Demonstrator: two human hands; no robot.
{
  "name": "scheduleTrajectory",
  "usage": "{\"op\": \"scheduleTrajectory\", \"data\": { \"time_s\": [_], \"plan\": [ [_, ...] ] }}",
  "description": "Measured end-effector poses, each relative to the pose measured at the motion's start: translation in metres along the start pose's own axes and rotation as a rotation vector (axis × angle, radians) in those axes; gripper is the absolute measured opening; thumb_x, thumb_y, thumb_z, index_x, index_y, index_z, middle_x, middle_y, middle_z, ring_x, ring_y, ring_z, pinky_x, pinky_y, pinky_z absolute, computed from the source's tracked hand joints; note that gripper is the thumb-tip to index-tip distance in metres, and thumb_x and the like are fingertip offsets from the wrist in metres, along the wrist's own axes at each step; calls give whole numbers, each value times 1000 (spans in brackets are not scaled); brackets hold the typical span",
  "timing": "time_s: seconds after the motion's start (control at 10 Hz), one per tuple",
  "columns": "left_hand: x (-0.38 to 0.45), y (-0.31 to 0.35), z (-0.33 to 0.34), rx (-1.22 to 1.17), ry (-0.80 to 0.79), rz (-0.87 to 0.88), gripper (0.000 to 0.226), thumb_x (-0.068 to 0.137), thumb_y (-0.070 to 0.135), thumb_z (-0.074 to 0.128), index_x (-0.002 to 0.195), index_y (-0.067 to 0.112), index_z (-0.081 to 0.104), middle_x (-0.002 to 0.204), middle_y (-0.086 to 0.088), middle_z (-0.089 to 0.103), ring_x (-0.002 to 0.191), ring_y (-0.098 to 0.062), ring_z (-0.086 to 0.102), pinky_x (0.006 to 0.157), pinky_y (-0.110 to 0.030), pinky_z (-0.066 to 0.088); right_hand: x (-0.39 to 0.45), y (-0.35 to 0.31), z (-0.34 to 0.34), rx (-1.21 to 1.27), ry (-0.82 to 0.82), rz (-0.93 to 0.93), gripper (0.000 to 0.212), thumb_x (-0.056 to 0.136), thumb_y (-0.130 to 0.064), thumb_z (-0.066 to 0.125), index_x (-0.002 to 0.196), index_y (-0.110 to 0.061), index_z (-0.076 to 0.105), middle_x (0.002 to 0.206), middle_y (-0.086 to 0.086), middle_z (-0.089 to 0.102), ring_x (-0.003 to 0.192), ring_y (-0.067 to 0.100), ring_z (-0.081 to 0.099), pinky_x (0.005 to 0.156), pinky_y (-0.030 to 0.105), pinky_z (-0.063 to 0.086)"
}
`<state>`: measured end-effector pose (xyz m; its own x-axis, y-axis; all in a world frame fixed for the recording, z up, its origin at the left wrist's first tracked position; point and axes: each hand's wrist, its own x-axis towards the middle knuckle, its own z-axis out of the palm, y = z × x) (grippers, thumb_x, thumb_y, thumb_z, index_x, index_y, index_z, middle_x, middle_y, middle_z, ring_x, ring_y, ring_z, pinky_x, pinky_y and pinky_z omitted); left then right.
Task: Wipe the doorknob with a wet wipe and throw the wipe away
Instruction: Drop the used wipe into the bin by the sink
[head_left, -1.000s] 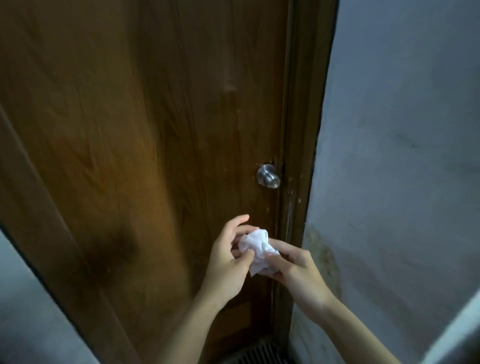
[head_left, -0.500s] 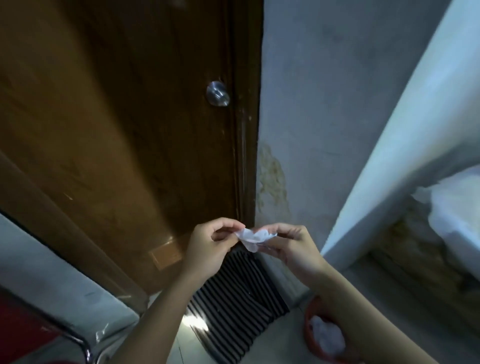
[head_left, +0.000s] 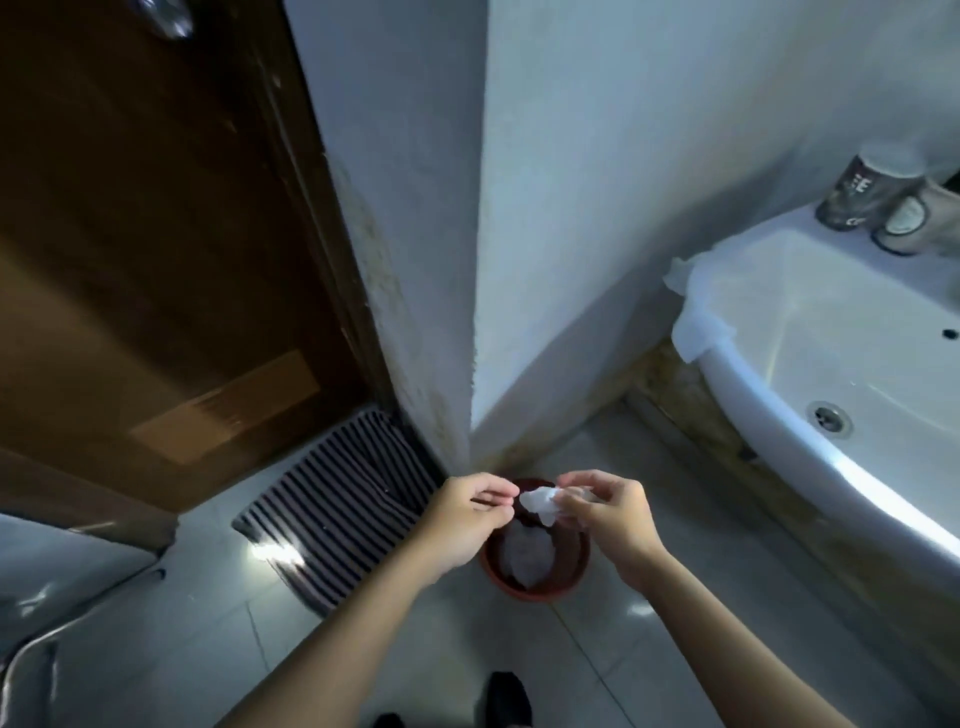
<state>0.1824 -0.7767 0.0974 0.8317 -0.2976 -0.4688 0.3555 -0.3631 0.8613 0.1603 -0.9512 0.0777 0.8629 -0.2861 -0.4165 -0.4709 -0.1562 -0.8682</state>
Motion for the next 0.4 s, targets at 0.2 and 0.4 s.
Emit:
{"op": "scheduleTrajectory", "data": {
  "time_s": [0.2, 0.4],
  "plan": [
    [28, -1, 45, 77, -28, -80, 20, 82, 5, 58, 93, 19, 66, 89, 1, 65, 75, -7, 58, 55, -9, 41, 38, 31, -20, -131, -38, 57, 32, 70, -12, 75, 101, -12, 67, 97, 4, 68, 92, 18, 63, 88, 34, 50],
    [37, 6, 41, 124, 1, -103, 19, 84, 9, 57, 99, 17, 66, 89, 6, 63, 79, -7, 58, 56, -10, 41, 63, 44, -27, -96, -137, 116, 24, 77, -5, 66, 100, -14, 66, 104, 7, 70, 97, 18, 64, 88, 28, 49]
  ]
}}
